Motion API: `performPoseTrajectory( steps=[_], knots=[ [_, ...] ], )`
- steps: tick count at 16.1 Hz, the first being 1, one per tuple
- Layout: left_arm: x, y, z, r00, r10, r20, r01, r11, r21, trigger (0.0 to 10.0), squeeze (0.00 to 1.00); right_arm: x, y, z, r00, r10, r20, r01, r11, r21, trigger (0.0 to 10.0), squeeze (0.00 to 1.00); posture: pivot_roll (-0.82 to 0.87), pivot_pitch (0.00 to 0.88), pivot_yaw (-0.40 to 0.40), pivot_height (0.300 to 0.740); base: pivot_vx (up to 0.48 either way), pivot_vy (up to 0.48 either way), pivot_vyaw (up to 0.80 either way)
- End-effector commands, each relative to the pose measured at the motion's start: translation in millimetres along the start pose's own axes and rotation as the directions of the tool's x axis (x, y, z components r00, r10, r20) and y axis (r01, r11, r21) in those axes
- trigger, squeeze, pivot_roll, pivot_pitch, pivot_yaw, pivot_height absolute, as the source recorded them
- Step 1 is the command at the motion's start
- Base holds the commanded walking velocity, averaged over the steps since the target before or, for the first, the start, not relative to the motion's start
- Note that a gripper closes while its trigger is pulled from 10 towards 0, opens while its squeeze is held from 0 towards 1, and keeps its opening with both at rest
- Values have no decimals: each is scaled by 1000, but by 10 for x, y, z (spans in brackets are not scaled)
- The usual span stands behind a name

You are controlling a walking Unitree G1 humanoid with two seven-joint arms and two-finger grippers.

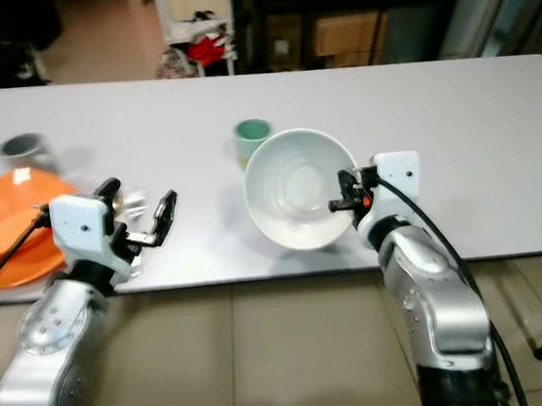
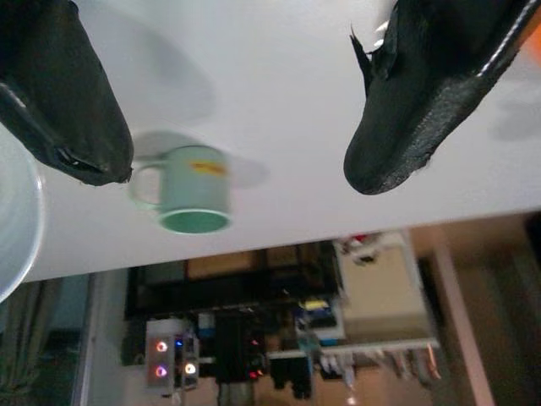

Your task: Setting the table

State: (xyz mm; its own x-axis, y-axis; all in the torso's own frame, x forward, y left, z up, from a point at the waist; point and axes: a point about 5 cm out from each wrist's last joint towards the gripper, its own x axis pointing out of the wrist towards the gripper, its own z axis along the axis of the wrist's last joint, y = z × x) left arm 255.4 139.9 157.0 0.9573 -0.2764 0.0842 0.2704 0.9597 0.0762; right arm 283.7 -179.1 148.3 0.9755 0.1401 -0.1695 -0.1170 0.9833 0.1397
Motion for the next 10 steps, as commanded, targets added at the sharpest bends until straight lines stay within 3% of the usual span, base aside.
performPoseTrajectory(
  steps=[1, 4, 6, 10],
  knots=[
    [-18, 45, 34, 1000, 11, 7, -11, 1000, 18, 10000, 0, 52, 83, 94, 998, 55, 22, -56, 998, 40, 10000, 0, 64, 0, -6, 740, 405, 0, 0],
    [-44, 58, 28, 1000, -9, -10, 10, 1000, 20, 10000, 0, 145, 130, 81, 992, 117, -54, -110, 987, 121, 10000, 0, 68, 0, -7, 740, 228, 0, 0],
    [-67, 26, 29, 996, -85, -32, 86, 996, 23, 10000, 0, 288, 154, 78, 976, 173, -133, -147, 972, 185, 10000, 0, 71, 0, -9, 740, 0, 0, 0],
    [-115, -58, 18, 970, -225, -93, 229, 973, 37, 10000, 0, 537, 318, -36, 927, 235, -293, -172, 959, 226, 10000, 0, 99, 0, -7, 740, 0, 0, 0]
  ],
)
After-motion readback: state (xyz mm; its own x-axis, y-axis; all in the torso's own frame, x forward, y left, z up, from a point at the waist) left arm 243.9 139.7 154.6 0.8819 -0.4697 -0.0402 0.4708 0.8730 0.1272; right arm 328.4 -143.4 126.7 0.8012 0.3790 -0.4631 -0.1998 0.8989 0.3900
